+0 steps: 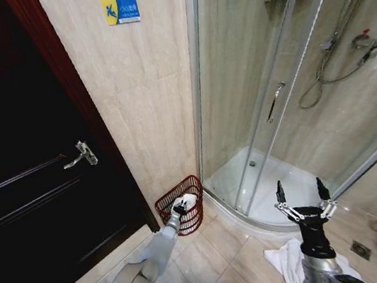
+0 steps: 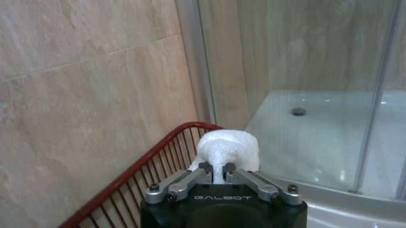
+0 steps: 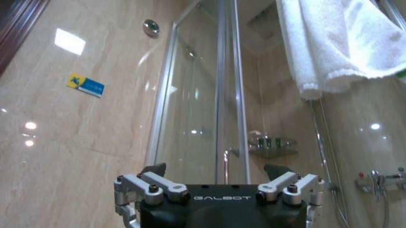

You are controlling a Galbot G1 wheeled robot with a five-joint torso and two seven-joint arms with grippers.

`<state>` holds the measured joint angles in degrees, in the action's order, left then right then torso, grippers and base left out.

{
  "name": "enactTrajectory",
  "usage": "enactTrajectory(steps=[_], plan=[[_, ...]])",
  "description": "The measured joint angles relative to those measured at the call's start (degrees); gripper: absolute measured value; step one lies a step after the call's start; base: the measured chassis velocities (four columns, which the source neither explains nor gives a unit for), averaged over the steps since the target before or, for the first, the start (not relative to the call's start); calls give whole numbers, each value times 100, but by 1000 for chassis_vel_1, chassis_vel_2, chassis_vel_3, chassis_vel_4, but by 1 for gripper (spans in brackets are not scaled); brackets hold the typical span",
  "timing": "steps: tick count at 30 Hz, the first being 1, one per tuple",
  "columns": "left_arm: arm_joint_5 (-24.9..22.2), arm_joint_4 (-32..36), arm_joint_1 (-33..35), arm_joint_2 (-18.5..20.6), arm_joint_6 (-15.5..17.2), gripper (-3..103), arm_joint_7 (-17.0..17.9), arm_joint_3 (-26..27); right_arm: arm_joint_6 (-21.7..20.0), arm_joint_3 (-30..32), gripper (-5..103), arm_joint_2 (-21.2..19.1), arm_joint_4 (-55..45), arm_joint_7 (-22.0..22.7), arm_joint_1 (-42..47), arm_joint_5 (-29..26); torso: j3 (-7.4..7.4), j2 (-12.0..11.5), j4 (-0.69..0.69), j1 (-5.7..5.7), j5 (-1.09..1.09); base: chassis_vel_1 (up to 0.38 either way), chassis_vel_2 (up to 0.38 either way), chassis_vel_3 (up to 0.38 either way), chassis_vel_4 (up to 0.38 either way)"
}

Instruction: Discard the used towel into the hamper.

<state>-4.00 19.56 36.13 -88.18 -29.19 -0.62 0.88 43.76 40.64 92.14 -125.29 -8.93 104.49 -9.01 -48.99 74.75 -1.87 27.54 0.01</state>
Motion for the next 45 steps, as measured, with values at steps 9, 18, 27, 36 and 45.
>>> enactTrajectory(steps=[9, 18, 27, 36, 45], plan=[[6, 1, 46, -120, 177, 7, 36, 195, -70, 40, 100, 0, -326, -216, -68, 164, 0, 0, 0, 0, 1, 0, 0, 0, 0], [35, 102, 195, -180, 288, 7, 169, 259, -997, -12, 100, 0, -1079, -451, -216, 7, 0, 0, 0, 0, -1, -43, 44, 50, -55], [74, 157, 299, -141, 428, 7, 341, 313, -1265, -129, 100, 0, -1352, -591, -264, -74, 0, -1, 0, -1, -2, -30, 19, 23, -19], [422, 124, 309, -308, 331, 7, 266, 317, -1043, -220, 100, 0, -1239, -693, -195, 172, 0, -1, 0, -1, -4, 0, 0, 0, 0], [850, 277, 357, -85, 138, 44, 57, 166, -964, -103, 100, 0, -1212, -676, -94, 260, 0, 0, 0, -1, 0, 0, 0, 0, 0]])
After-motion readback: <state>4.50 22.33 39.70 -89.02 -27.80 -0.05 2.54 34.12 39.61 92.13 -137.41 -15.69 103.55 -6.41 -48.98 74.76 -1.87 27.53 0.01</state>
